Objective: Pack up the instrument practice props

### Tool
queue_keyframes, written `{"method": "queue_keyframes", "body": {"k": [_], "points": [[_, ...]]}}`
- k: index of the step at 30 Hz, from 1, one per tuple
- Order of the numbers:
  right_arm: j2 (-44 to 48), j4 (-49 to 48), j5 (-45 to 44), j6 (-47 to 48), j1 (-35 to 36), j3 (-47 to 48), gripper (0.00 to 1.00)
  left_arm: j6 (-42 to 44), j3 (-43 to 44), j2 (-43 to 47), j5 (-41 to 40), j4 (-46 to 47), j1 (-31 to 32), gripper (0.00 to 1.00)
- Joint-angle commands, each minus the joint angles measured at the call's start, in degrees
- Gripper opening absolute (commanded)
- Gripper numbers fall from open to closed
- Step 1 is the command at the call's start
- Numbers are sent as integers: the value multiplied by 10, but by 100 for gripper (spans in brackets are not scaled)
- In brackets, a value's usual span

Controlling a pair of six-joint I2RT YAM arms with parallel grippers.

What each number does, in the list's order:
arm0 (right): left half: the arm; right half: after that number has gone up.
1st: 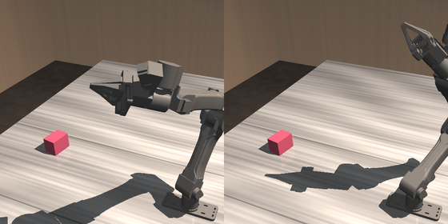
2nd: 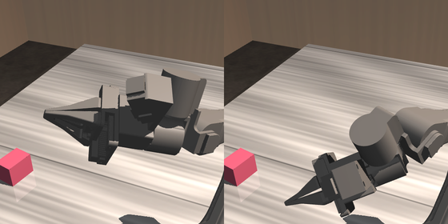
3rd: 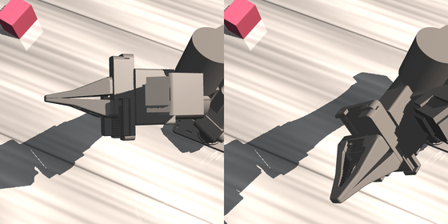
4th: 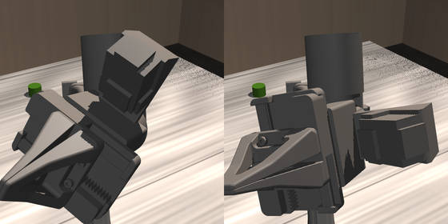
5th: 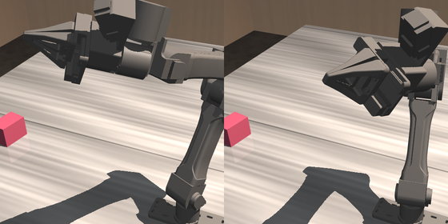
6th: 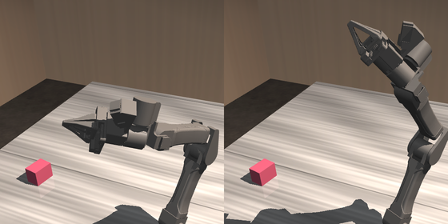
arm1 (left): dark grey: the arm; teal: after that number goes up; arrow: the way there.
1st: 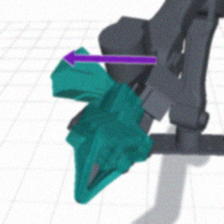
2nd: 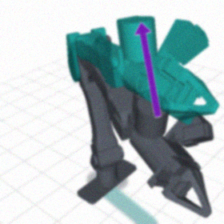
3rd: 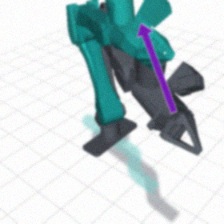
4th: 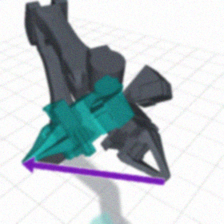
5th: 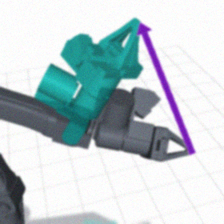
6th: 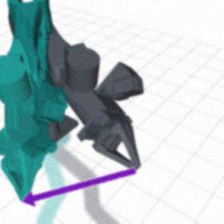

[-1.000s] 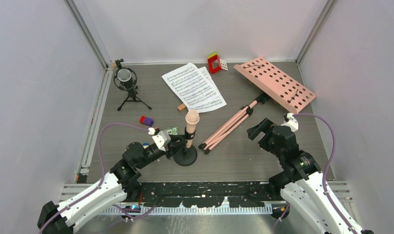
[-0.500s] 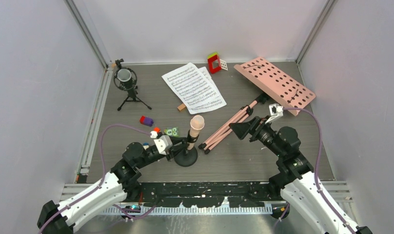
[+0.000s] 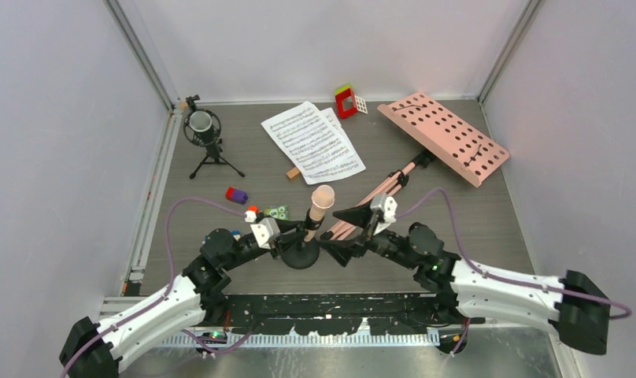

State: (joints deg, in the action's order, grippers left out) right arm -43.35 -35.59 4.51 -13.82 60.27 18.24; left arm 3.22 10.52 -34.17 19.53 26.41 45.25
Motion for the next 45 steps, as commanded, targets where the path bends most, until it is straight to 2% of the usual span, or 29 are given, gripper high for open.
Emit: {"method": "queue_keyframes", "body": {"k": [1, 5, 11, 18, 24, 27, 29, 30, 31, 32, 37, 45], "points": [[-101, -206, -165, 78, 23, 17, 97, 9, -20, 10, 4, -55, 2, 0], [-171, -251, -224, 98, 30, 44, 95, 15, -25, 34, -2, -82, 2, 0], [-238, -271, -198, 94, 30, 94, 91, 18, -38, 72, -16, -110, 2, 0], [-288, -271, -199, 99, 32, 136, 76, 21, -40, 82, -25, -118, 2, 0], [-321, -262, -198, 117, 33, 150, 69, 26, -38, 71, -27, -117, 2, 0], [-328, -260, -195, 125, 33, 155, 58, 30, -35, 67, -30, -125, 2, 0], [-322, -253, -189, 131, 33, 159, 45, 29, -34, 68, -36, -129, 2, 0], [-317, -241, -187, 134, 33, 164, 33, 29, -33, 68, -40, -132, 2, 0], [-311, -226, -190, 136, 33, 175, 10, 29, -32, 69, -45, -135, 2, 0], [-304, -209, -197, 135, 33, 181, 2, 28, -31, 69, -56, -140, 3, 0], [-264, -149, -196, 170, 34, 217, 1, 5, -17, 55, -111, -154, 2, 0], [-223, -3, -200, 207, 33, 332, 1, -6, 17, -45, -109, -141, 3, 0]]}}
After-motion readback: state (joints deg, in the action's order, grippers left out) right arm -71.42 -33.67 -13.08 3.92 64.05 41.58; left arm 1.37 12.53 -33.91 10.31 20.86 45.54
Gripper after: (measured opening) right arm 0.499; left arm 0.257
